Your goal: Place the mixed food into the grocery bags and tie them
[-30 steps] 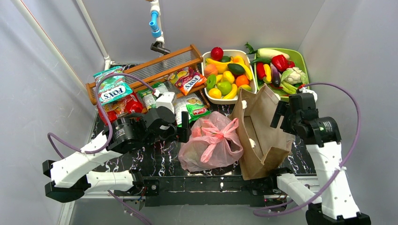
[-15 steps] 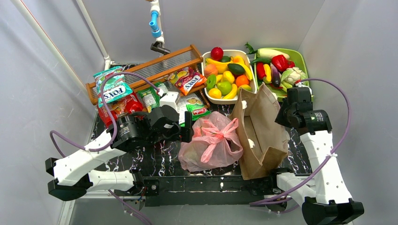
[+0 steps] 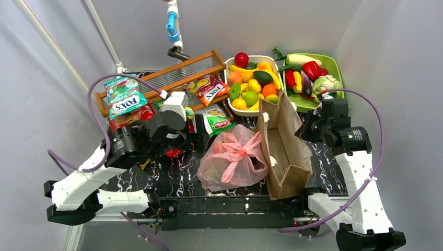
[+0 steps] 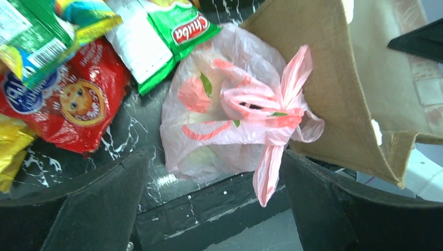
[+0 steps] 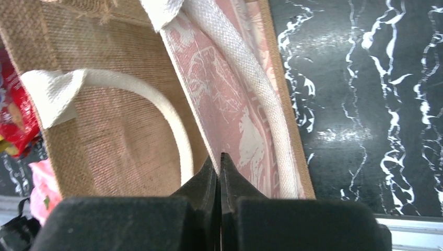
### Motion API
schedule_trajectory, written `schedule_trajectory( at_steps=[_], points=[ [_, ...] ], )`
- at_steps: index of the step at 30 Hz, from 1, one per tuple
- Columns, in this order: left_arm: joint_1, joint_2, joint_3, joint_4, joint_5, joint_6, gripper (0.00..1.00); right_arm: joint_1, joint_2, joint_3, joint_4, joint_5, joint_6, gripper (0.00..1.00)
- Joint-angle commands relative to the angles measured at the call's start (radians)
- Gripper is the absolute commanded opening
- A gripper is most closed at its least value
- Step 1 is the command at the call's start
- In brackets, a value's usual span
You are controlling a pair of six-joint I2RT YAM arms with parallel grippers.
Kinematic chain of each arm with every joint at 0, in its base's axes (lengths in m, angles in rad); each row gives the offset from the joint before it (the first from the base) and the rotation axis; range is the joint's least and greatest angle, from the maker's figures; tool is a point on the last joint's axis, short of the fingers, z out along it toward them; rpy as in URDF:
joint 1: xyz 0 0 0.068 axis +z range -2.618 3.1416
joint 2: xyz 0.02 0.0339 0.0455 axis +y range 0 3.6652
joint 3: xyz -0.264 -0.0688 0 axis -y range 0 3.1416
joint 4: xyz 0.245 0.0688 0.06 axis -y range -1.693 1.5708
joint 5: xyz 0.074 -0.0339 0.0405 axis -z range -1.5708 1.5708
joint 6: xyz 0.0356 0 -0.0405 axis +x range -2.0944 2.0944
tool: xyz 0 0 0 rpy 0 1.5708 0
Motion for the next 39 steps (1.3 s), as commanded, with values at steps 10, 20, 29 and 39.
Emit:
schedule_trajectory(
  at_steps=[10, 20, 29, 39],
  points=[
    [0.106, 0.158, 0.431, -0.232, -0.096, 0.215, 0.98, -0.005, -0.020, 0.080, 0.043, -0.218, 0.032, 0.01],
    [0.305, 0.270, 0.617, -0.307, -0.019, 0.294, 0.98, -0.004, -0.035, 0.060, 0.038, -0.248, 0.033, 0.01],
    [0.455, 0.371, 0.775, -0.367, -0.001, 0.344, 0.98, -0.004, -0.026, 0.050, 0.045, -0.259, 0.031, 0.01],
    [0.794, 0.388, 0.669, -0.337, -0.078, 0.390, 0.98, -0.004, -0.040, 0.036, 0.035, -0.277, 0.024, 0.01]
  ],
)
